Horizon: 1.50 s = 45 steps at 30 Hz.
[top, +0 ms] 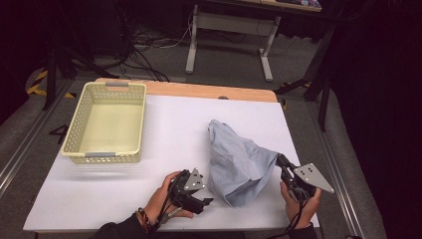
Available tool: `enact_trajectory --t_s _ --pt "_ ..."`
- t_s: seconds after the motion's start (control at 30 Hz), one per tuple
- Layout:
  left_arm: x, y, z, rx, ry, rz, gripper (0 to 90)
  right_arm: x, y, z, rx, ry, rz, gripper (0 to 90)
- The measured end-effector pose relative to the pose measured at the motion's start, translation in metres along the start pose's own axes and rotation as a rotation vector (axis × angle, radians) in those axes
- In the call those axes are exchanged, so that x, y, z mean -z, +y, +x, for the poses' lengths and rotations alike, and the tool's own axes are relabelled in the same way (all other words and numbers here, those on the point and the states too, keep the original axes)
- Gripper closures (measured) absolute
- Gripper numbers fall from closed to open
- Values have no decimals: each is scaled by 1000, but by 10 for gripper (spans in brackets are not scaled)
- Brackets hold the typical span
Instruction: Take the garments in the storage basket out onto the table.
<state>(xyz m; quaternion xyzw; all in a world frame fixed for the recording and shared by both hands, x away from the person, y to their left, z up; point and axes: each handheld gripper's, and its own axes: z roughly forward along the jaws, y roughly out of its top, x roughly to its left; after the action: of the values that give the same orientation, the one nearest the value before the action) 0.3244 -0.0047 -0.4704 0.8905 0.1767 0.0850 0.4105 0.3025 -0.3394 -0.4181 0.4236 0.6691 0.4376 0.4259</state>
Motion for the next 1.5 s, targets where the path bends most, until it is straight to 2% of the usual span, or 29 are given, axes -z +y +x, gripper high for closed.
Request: enact_trajectory --t_s 0.07,0.2,0.27,0.37,0.4,0.43,0.47,0.5,0.57,0.63,0.67,0.7,0.73,0.77,0.8,0.83,0.87,0.93,0.97,1.0,1.03,1.07,1.13,1.27,1.37,1.4,1.43,1.47,1.5 --pt "-5 5 2 -19 -12 10 218 -3 -3 -5 -24 -9 22 842" --pt "-18 15 5 -22 18 45 285 -5 -6 -10 -57 -9 45 818" --pt "-20 18 6 -30 23 45 304 -5 -6 -11 -59 -10 43 798" --pt "-26 23 7 -41 29 62 417 -5 -5 -10 -51 -5 40 688" --pt "-27 24 8 -41 27 65 446 -7 -5 -8 -56 0 48 614" --pt "-27 25 10 -50 25 66 522 -11 -7 -5 -65 8 67 548" --pt "-27 25 10 -50 25 66 559 -11 -7 -5 -65 8 67 548" --pt "-26 26 12 -53 31 77 622 -18 -11 -1 -52 30 103 479" --pt "-23 26 14 -63 48 88 748 -26 -14 2 -31 49 155 450" --pt "-22 26 15 -75 49 93 783 -29 -16 2 -27 53 177 438" --pt "-18 26 16 -82 69 98 789 -36 -20 0 -49 71 233 413" --pt "-9 26 18 -94 96 104 791 -38 -22 -1 -57 77 252 411" --pt "-2 25 21 -95 108 101 791 -39 -24 -2 -71 77 267 411" --pt "-2 25 21 -95 108 101 791 -39 -24 -2 -71 77 267 411" --pt "14 23 28 -88 143 92 791 -41 -27 -4 -97 88 289 405" --pt "14 23 28 -88 143 92 791 -41 -27 -4 -97 88 289 405" --pt "32 20 35 -90 177 88 791 -44 -29 -2 -123 114 313 400" --pt "49 17 38 -102 238 87 791 -48 -32 2 -178 173 323 407" --pt "49 17 38 -102 238 87 791 -48 -32 2 -178 173 323 407" --pt "58 15 39 -105 263 84 791 -50 -30 9 -168 196 339 420" --pt "76 11 42 -102 304 68 791 -50 -29 14 -162 200 335 429" --pt "76 11 42 -102 304 68 791 -50 -29 14 -162 200 335 429" --pt "97 1 46 -55 315 44 782 -53 -28 24 -181 266 346 472" --pt "103 -17 43 -34 316 45 747 -54 -25 38 -125 314 371 553" --pt "103 -25 41 -17 325 48 663 -55 -25 42 -113 335 374 581" --pt "105 -31 42 14 339 37 640 -55 -25 44 -95 333 380 601" --pt "105 -31 42 14 339 37 598 -55 -25 44 -95 333 380 601" --pt "107 -33 42 41 345 33 598 -55 -25 44 -90 337 382 624" --pt "109 -34 42 69 345 27 497 -54 -25 45 -78 351 380 707"
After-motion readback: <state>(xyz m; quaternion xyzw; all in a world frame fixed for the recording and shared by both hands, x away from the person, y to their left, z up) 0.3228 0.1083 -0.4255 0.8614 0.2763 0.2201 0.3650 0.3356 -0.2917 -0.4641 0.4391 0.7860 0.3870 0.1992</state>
